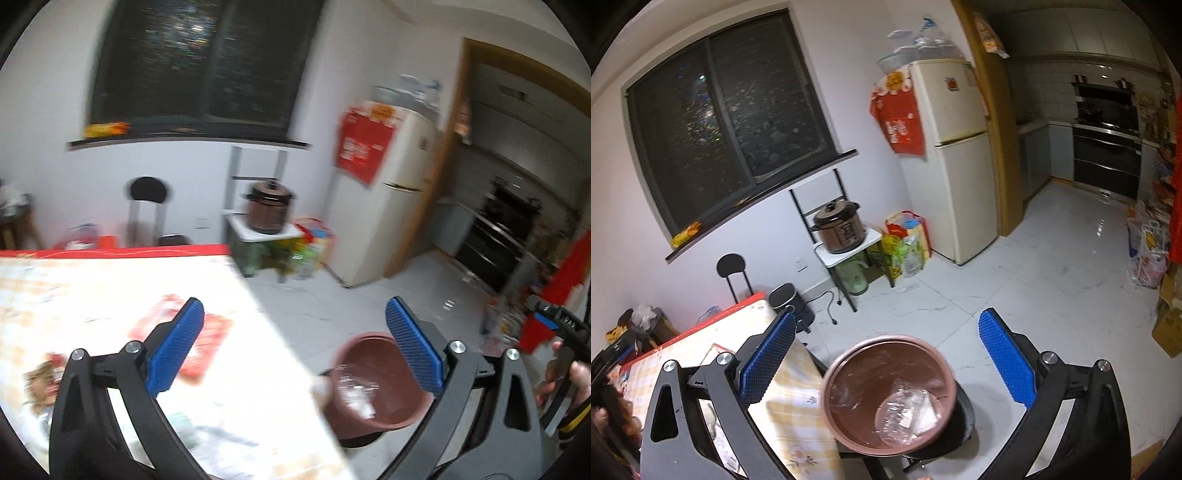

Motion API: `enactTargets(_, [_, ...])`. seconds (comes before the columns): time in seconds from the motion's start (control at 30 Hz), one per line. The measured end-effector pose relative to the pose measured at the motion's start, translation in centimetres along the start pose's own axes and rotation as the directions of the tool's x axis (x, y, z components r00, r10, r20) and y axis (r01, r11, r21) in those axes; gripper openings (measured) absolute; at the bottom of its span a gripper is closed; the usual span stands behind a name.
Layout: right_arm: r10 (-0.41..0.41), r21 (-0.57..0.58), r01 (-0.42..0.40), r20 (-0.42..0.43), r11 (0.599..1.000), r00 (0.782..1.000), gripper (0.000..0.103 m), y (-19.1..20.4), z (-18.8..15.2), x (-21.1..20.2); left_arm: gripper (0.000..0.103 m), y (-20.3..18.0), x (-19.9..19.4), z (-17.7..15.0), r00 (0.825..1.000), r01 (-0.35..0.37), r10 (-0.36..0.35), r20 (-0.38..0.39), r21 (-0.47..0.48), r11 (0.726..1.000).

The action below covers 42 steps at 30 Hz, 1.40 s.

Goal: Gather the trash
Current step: 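Return both tools to the table and grasp the white plastic bag with the right gripper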

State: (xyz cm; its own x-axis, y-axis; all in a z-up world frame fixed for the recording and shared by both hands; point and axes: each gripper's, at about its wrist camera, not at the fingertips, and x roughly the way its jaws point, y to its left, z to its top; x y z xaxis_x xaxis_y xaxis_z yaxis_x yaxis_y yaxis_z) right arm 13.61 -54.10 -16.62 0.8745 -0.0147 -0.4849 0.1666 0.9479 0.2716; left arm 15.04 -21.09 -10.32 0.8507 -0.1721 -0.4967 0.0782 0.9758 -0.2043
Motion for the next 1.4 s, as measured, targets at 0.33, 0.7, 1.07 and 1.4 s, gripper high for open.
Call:
enactTargets(0.33, [0.101,-0.072,-0.105,-0.055,0.992,0.993,0.098,9.8,-1.7,1.4,0.097,14.0,-10.5,-2.6,0.956,-0.293,0.292,-0.029,-0.153,0.944])
enactTargets(0.7, [0.220,-0.202,-0.253,-0.173,0.946,0.960,0.098,24.1,-6.6,2.0,0.097,24.5,-16.3,-5.7,0.924,-0.381,0.375,-0.076,-0.268,0.885])
enactTargets(1.07, [0.284,-0.262,-0.360,-0.286,0.895,0.915,0.098,34.3,-12.2,3.8,0.097,32.4,-16.5,-9.0,0.929,-0.370,0.344,-0.137,-0.336,0.866])
enactTargets(1.4, [0.198,-0.273,-0.359,-0.478,0.893,0.856,0.098,40.7,-20.6,11.5,0.097,39.0,-14.4,-12.0,0.938,-0.338,0.276,-0.211,-0.362,0.869])
